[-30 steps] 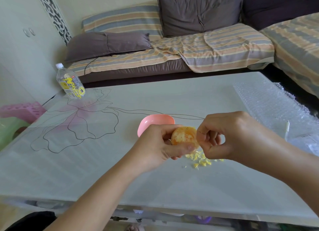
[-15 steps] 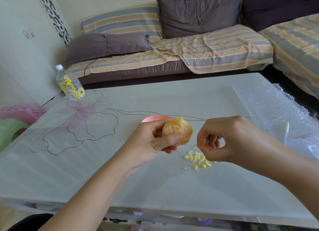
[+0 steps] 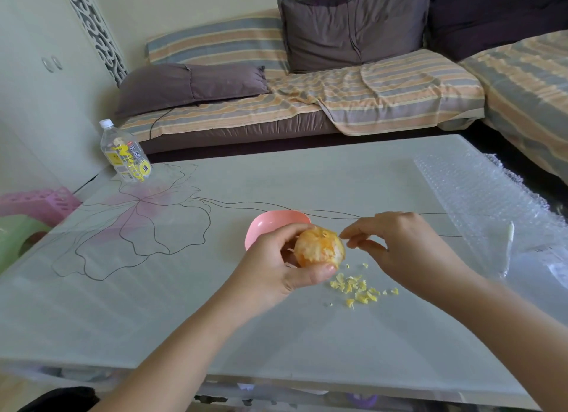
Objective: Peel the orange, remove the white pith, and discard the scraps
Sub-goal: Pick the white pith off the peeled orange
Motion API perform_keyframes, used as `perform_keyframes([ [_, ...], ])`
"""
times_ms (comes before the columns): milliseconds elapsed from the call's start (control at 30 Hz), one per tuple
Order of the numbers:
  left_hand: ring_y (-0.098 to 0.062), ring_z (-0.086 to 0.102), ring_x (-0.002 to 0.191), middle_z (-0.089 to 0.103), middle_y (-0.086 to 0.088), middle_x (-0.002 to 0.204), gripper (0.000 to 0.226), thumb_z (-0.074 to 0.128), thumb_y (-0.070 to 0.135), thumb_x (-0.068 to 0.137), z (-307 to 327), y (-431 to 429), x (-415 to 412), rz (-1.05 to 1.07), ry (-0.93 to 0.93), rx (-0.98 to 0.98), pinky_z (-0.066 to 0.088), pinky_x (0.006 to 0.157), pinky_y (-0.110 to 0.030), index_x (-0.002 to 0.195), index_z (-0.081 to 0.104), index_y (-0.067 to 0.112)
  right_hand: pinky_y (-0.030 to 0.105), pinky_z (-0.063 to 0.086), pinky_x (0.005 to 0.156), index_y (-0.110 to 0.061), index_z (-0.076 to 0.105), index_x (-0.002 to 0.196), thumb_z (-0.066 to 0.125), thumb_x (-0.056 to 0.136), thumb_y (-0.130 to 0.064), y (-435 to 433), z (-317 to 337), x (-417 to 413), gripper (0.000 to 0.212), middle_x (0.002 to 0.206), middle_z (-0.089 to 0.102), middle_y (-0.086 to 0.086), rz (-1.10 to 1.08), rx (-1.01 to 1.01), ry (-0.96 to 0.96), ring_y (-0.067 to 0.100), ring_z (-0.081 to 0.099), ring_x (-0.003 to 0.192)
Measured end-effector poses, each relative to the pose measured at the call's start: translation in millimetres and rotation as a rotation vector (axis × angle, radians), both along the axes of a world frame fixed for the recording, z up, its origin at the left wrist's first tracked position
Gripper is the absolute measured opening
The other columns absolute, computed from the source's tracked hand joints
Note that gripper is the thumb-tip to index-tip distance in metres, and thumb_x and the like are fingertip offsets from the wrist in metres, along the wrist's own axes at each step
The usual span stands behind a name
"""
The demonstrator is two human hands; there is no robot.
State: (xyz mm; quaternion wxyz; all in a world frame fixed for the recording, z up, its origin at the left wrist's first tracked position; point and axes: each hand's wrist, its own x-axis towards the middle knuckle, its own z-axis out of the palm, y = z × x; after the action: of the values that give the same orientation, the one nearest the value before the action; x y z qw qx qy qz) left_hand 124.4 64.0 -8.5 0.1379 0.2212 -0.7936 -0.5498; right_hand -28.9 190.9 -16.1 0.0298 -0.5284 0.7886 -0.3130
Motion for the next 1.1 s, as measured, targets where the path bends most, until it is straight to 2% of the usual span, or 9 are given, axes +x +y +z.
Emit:
perform_keyframes([
  [100,-0.005,0.065,0.084,0.067,0.011,0.093,0.06,0.078,0.048,0.049,-5.4,2.7,-2.5,0.056,0.036,-0.062,0.049,0.072,-0.014,0.103,0.062,0.03,0.005,0.04,0.068,-0.026,0.072,0.088,0.067,0.081,-0.005,0.4,0.9,-1.4,0.023,0.076,0.067,-0.017,-0.034,0.014,-0.029,0.0,0.061,0.074],
  [233,0.0,0.062,0.082,0.061,0.0,0.108,0.054,0.087,0.021,0.059,-6.4,2.9,-4.1,0.136,0.105,-0.121,0.046,0.067,-0.009,0.105,0.059,0.027,0.009,0.039,0.062,-0.026,0.07,0.082,0.064,0.078,0.005,-1.1,2.2,-0.6,0.031,0.085,0.058,-0.014,-0.044,0.022,0.018,0.004,0.058,0.072],
  [400,0.001,0.061,0.084,0.058,-0.005,0.112,0.055,0.08,0.026,0.053,-3.4,3.1,-4.8,0.19,0.156,-0.185,0.047,0.066,-0.008,0.105,0.061,0.028,0.005,0.038,0.062,-0.025,0.07,0.081,0.059,0.075,0.014,-1.1,1.1,-0.6,0.04,0.084,0.048,-0.016,-0.048,-0.031,0.016,0.006,0.054,0.075],
  [467,0.0,0.061,0.084,0.06,-0.004,0.11,0.055,0.083,0.025,0.054,-3.6,3.0,-5.2,0.211,0.157,-0.215,0.047,0.067,-0.009,0.104,0.062,0.029,0.005,0.038,0.064,-0.024,0.071,0.079,0.065,0.075,0.009,-0.6,2.1,-0.9,0.034,0.079,0.053,-0.014,-0.042,-0.059,-0.009,0.004,0.052,0.083],
  [567,-0.001,0.062,0.08,0.062,-0.003,0.107,0.051,0.088,0.017,0.061,-4.5,1.2,-5.3,0.246,0.153,-0.244,0.046,0.066,-0.008,0.105,0.064,0.028,0.004,0.038,0.065,-0.024,0.074,0.083,0.07,0.08,-0.007,1.2,3.6,-1.4,0.017,0.073,0.064,-0.011,-0.076,-0.117,-0.111,0.004,0.055,0.079],
  [667,-0.002,0.064,0.074,0.065,0.001,0.103,0.045,0.086,0.019,0.064,-2.5,1.8,-5.0,0.258,0.148,-0.272,0.045,0.065,-0.007,0.103,0.065,0.028,0.004,0.039,0.067,-0.028,0.074,0.089,0.066,0.085,-0.009,3.4,4.1,-0.9,0.02,0.077,0.067,-0.013,-0.09,-0.141,-0.132,0.0,0.058,0.081],
  [833,-0.004,0.06,0.07,0.065,0.003,0.098,0.044,0.087,0.026,0.062,1.2,5.2,-5.3,0.252,0.128,-0.309,0.043,0.062,-0.007,0.1,0.066,0.032,0.014,0.043,0.073,-0.031,0.072,0.079,0.074,0.077,-0.02,7.6,18.3,10.0,0.012,0.074,0.064,-0.016,-0.053,-0.248,-0.216,0.002,0.059,0.077],
  [967,-0.005,0.056,0.073,0.066,0.003,0.09,0.04,0.087,0.027,0.063,3.9,9.5,-8.1,0.236,0.147,-0.368,0.042,0.061,-0.008,0.098,0.067,0.031,0.006,0.039,0.07,-0.032,0.073,0.078,0.078,0.07,-0.026,9.7,27.7,25.5,0.011,0.079,0.064,-0.016,-0.006,-0.349,-0.338,0.004,0.059,0.076],
  [1100,-0.012,0.052,0.068,0.063,0.002,0.077,0.029,0.083,0.03,0.067,8.3,14.3,-10.4,0.197,0.18,-0.44,0.048,0.058,-0.024,0.089,0.065,0.026,0.004,0.039,0.071,-0.029,0.075,0.075,0.079,0.069,-0.023,8.7,26.8,36.7,0.01,0.076,0.065,-0.018,-0.045,-0.383,-0.383,0.0,0.06,0.076],
])
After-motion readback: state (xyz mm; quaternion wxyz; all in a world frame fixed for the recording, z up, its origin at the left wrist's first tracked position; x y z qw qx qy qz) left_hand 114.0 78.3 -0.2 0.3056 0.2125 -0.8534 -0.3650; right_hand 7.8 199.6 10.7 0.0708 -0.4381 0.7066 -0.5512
